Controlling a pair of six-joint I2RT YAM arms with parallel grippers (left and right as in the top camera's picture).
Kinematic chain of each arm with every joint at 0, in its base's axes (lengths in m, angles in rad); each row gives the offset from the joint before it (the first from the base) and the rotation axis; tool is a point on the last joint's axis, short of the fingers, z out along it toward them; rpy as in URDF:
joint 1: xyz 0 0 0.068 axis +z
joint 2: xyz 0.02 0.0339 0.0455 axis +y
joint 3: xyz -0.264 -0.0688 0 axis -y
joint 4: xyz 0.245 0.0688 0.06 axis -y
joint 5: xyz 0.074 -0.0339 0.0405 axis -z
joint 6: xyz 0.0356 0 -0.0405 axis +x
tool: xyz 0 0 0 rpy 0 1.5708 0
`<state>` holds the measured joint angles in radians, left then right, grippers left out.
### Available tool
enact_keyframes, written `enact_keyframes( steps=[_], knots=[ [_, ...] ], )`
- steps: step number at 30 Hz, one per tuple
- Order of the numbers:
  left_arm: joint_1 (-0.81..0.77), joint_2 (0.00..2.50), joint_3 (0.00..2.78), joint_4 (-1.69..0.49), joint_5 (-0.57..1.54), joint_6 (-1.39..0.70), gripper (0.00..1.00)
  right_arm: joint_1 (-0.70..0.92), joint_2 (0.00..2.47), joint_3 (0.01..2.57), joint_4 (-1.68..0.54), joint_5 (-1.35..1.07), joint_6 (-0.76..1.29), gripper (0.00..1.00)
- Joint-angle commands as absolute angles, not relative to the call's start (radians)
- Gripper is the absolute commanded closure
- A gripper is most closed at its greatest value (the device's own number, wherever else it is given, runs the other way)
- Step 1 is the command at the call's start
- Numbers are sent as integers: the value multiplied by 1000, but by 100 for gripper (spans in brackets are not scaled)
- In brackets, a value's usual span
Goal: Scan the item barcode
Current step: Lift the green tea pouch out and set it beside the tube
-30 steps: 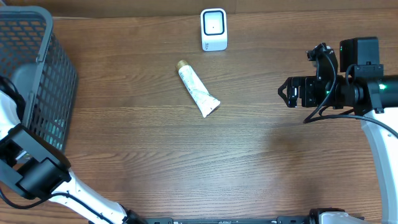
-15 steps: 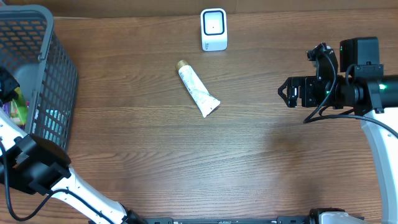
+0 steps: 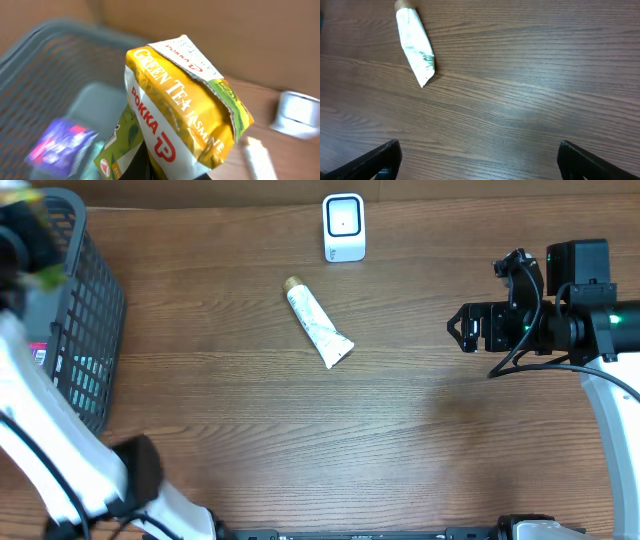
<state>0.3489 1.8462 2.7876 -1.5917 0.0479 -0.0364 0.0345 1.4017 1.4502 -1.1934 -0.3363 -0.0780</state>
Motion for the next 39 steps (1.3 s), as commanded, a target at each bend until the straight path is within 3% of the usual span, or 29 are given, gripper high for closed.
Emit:
enact_keyframes(
  steps=[1,5,9,17,26,27,29,30,34,39],
  knots=[
    [157,1796,2809,-1643,-44,-116,96,38,1403,1471,-1190,-342,-76,0],
    [-28,1819,2713,-1689,-85,-155,96,38,1403,1471,-1197,-342,-76,0],
    [-133,1824,2439,-1677,-89,-398,96,38,1403,1471,-1195,-342,-76,0],
    [-239,1825,1761,-1298,-70,-762,96,38,1403,1471,-1191,-342,-76,0],
    [-270,1825,1324,-909,-25,-854,96,38,1403,1471,-1191,-342,-76,0],
    [-270,1825,1312,-890,-25,-852,89,38,1403,1471,-1191,-342,-76,0],
    [-270,1824,1316,-844,-17,-754,62,38,1403,1471,-1191,-342,-76,0],
    [-270,1821,1335,-833,-1,-689,57,38,1403,1471,-1190,-342,-76,0],
    [-263,1821,1521,-915,-34,-589,44,38,1403,1471,-1191,-342,-76,0],
    [-200,1817,1999,-1209,-153,-500,29,38,1403,1471,-1191,-342,-76,0]
  ],
)
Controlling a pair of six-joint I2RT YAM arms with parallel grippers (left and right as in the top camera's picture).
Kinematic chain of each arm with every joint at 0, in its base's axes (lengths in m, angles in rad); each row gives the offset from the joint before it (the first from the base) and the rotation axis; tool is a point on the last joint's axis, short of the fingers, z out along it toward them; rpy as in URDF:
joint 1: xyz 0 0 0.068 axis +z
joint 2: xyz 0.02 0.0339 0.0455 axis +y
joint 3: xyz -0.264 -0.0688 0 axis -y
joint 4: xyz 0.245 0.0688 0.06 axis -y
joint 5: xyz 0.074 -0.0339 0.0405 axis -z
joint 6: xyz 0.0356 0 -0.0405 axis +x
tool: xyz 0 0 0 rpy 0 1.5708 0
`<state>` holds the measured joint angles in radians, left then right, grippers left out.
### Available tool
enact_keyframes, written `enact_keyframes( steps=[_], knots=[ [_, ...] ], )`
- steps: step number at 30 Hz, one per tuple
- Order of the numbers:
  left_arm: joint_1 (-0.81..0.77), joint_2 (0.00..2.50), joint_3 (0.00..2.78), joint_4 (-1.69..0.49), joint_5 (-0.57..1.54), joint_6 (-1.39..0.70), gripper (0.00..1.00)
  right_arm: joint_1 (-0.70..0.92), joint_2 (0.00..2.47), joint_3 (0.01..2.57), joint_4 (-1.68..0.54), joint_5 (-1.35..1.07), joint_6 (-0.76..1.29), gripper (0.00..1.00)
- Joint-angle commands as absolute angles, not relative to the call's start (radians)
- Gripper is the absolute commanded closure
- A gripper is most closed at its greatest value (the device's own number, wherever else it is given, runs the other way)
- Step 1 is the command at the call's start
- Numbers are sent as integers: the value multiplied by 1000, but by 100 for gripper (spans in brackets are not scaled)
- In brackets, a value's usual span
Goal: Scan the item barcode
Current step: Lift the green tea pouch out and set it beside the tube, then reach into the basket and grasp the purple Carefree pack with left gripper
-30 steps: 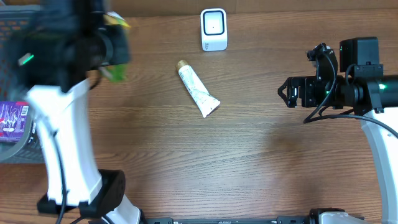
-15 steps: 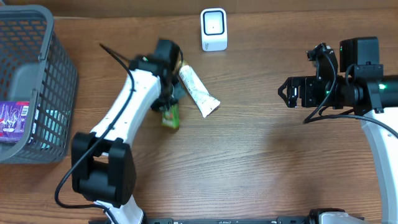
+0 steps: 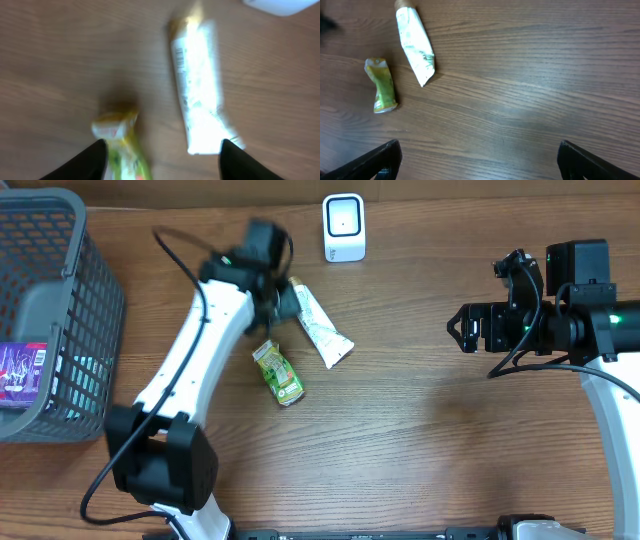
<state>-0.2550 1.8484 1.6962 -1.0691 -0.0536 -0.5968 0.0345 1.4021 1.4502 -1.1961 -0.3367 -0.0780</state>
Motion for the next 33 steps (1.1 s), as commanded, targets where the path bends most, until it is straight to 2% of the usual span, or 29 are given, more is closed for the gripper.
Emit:
enact_keyframes(
  steps=[1,6,8,9,12,13,17,22,24,33],
  knots=[
    [-184,1817,2062,-1248,-162,-495,27,38,1403,1471,-1191,-342,-76,0],
    [9,1817,2444,-1515,-195,-493,20,38,1403,1471,-1191,-342,-76,0],
    [96,1817,2500,-1573,-195,-493,21,38,1403,1471,-1191,-342,-76,0],
    [189,1817,2520,-1620,-195,-494,21,38,1403,1471,-1191,-342,-76,0],
    [373,1819,2501,-1690,-192,-496,20,38,1403,1471,-1191,-342,-76,0],
    [451,1819,2472,-1690,-146,-470,17,38,1403,1471,-1191,-342,-76,0],
    [639,1819,2369,-1689,-46,-452,17,38,1403,1471,-1191,-342,-76,0],
    [783,1819,2135,-1584,-18,-392,17,38,1403,1471,-1190,-342,-76,0],
    [818,1819,2015,-1477,94,-334,17,38,1403,1471,-1191,-342,-76,0],
    [825,1819,1730,-1111,147,-245,13,38,1404,1471,-1195,-342,-76,0]
  ],
)
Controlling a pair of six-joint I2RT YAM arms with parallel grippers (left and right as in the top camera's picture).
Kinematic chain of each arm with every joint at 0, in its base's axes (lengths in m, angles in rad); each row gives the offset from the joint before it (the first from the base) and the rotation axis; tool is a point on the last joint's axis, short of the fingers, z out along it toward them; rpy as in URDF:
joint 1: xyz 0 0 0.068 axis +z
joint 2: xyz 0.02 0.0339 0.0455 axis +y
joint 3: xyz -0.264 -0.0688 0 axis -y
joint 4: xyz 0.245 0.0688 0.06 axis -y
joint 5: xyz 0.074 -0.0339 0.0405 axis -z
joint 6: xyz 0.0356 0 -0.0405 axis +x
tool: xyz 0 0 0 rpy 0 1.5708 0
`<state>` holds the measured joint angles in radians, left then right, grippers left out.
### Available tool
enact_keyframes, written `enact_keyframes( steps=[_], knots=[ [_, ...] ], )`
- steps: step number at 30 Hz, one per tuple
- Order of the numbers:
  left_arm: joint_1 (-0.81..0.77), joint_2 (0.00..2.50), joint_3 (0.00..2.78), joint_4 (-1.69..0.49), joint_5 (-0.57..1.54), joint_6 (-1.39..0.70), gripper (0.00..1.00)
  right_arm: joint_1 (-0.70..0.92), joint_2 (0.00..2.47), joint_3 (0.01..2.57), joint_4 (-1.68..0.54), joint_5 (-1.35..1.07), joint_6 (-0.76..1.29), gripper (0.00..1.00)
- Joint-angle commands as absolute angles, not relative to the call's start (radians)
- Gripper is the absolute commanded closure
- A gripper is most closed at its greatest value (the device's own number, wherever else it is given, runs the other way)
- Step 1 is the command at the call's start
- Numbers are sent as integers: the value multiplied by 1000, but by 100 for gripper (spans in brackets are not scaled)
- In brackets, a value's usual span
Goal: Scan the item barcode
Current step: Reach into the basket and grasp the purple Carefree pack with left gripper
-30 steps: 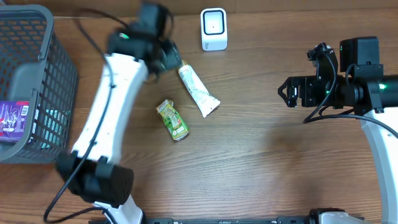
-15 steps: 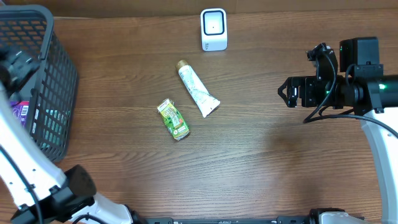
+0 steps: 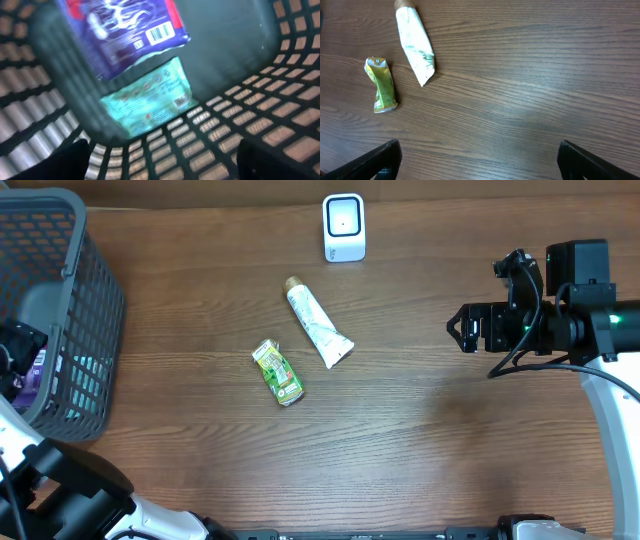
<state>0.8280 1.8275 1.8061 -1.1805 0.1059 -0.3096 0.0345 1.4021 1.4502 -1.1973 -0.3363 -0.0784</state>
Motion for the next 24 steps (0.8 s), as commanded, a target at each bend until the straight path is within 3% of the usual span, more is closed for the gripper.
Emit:
enact_keyframes(
  steps=[1,5,8,14,24],
  knots=[
    [825,1819,1716,-1094,147,-245,12,38,1404,1471,-1195,-342,-76,0],
    [824,1822,1591,-972,146,-214,13,38,1409,1469,-1195,-342,-76,0],
    [824,1824,1509,-897,82,-201,6,38,1419,1465,-1193,-342,-76,0],
    [824,1827,1418,-780,26,-167,2,38,1445,1464,-1198,-342,-76,0],
    [809,1836,1283,-604,75,-59,2,38,1478,1464,-1192,-342,-76,0]
  ],
)
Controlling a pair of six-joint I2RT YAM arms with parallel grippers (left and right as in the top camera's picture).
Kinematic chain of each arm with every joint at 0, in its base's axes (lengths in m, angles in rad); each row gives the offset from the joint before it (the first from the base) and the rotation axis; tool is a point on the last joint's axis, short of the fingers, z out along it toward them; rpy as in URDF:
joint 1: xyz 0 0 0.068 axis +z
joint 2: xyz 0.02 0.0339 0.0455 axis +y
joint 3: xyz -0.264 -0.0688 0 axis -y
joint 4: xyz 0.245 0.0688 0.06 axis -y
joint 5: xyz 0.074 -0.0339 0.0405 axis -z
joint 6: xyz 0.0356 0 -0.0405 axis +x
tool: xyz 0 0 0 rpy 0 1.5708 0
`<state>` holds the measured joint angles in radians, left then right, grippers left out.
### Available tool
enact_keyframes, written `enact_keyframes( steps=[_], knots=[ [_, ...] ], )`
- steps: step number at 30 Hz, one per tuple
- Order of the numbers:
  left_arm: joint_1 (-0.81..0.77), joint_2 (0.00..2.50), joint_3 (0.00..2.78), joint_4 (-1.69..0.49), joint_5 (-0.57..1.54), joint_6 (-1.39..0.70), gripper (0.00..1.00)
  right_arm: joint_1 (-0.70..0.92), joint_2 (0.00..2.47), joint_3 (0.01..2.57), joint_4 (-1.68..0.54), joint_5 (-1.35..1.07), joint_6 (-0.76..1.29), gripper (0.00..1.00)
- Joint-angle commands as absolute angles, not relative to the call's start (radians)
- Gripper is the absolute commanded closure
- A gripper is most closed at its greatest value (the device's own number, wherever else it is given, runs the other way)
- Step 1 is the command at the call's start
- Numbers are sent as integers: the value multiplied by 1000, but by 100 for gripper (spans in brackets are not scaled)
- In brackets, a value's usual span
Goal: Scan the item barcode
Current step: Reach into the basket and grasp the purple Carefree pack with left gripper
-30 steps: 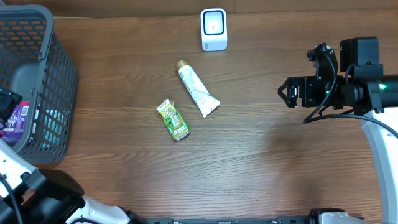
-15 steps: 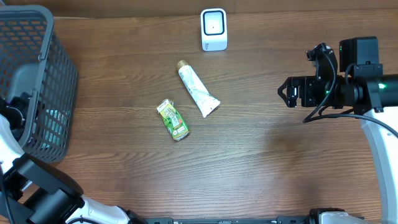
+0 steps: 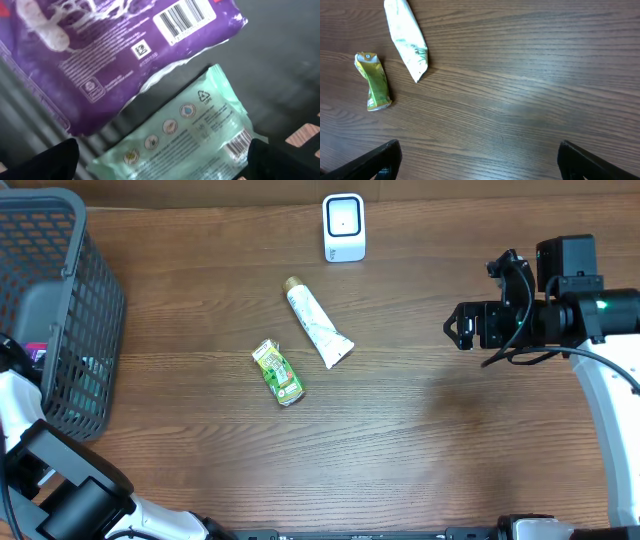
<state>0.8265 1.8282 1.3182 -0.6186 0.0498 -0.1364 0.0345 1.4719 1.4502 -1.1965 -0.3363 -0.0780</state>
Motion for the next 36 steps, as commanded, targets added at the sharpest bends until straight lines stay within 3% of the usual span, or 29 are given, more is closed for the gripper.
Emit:
enact_keyframes(
  steps=[1,18,20,23,25,32,36],
  knots=[
    [808,1846,1282,-604,76,-53,2,38,1479,1464,-1191,-342,-76,0],
    [797,1991,1282,-619,79,-41,17,38,1480,1464,-1180,-354,-75,0],
    [797,1991,1278,-619,79,-45,26,38,1480,1464,-1174,-362,-75,0],
    [797,1992,1274,-620,79,-44,53,38,1480,1464,-1171,-361,-75,0],
    [797,1992,1273,-624,79,-44,93,38,1480,1464,-1172,-361,-75,0],
    [800,1982,1328,-683,79,-70,96,38,1480,1464,-1172,-361,-75,0],
    [800,1980,1527,-855,79,-139,96,38,1480,1464,-1171,-361,-76,0]
  ],
)
